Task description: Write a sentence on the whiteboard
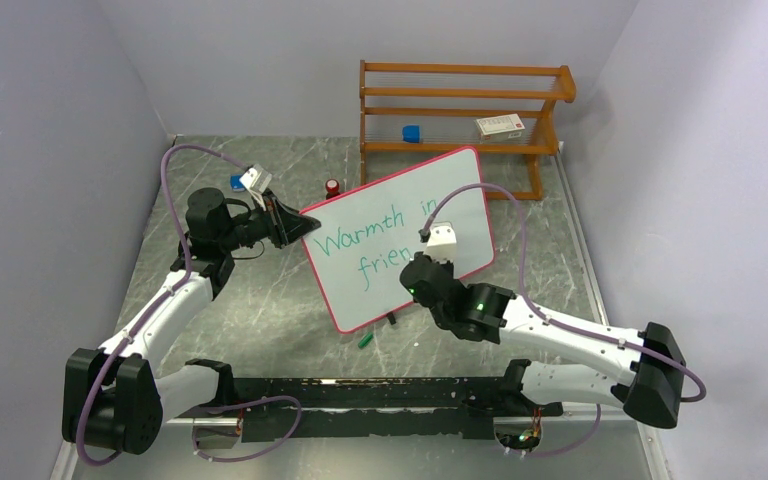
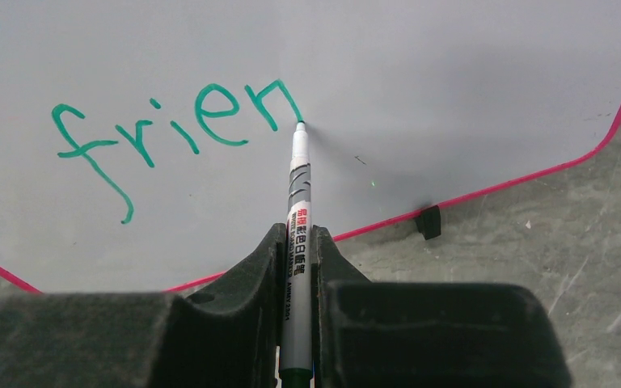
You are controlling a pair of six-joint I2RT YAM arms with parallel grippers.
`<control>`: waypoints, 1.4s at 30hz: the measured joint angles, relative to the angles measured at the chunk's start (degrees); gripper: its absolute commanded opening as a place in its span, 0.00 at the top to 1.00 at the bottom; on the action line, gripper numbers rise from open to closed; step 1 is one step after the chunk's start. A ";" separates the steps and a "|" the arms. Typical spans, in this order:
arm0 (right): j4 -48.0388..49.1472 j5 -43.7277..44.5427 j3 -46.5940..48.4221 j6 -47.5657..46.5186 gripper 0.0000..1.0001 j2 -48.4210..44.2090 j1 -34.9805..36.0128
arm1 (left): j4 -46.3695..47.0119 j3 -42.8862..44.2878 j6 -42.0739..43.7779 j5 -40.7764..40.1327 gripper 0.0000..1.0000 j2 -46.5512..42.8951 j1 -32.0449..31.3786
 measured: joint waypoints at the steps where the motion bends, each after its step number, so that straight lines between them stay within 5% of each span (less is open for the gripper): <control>1: -0.02 -0.04 -0.07 0.04 1.00 -0.13 0.00 | 0.00 0.00 0.00 0.00 0.95 0.00 0.00; 42: 3.32 -0.15 -0.48 -2.91 1.00 -2.38 -3.08 | -0.02 0.02 0.04 0.04 0.95 0.02 0.00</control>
